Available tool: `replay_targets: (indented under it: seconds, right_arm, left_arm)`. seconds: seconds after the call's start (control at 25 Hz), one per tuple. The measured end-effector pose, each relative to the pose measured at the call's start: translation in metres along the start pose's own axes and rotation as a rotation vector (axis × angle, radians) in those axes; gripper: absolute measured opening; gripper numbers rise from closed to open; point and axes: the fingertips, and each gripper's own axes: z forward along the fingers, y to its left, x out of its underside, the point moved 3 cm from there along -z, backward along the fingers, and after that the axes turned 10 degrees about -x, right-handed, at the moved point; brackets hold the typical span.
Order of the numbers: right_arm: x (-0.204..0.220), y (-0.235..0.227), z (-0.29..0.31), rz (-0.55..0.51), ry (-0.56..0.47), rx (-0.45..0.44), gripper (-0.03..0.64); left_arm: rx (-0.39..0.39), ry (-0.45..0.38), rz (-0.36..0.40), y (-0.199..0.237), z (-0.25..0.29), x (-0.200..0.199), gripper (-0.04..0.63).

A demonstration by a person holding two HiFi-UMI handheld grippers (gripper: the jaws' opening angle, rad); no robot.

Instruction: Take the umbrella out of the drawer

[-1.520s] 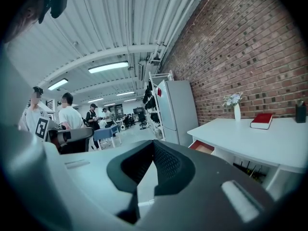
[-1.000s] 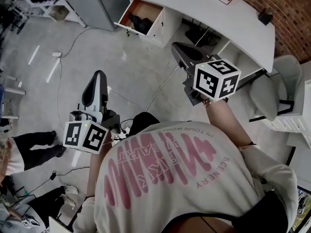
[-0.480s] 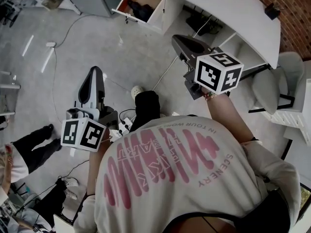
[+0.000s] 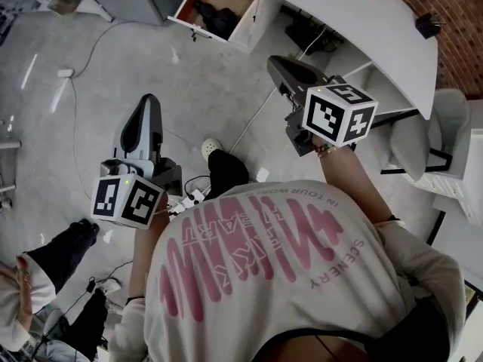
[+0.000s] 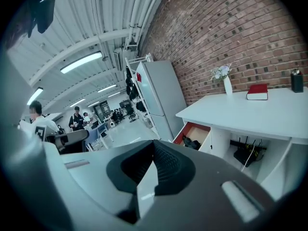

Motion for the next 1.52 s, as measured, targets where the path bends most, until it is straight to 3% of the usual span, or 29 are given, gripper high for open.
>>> replay_targets:
  seconds: [0.2, 0.48, 0.88, 1.52]
  right_arm:
    - [-0.020, -0.014, 0.047, 0.027, 0.008, 0.001, 0.011]
    - [-0.044, -0.027, 0.101, 0.042, 0.001, 0.032, 0.011]
    - [-0.070, -0.042, 0.153, 0.065, -0.025, 0.067, 0.011]
    - [-0.087, -0.055, 0.191, 0.155, -0.086, 0.076, 0.012]
  left_arm:
    - [0.015, 0.031, -0.004, 0.030, 0.044, -0.015, 0.005]
    - [-0.021, -0.034, -0.021, 0.080, 0.090, -0.049, 0.005]
    - [0.043, -0.001, -0.029, 0.112, 0.144, -0.070, 0.005]
    - [0.030, -0.008, -0.044, 0.148, 0.162, -0.087, 0.005]
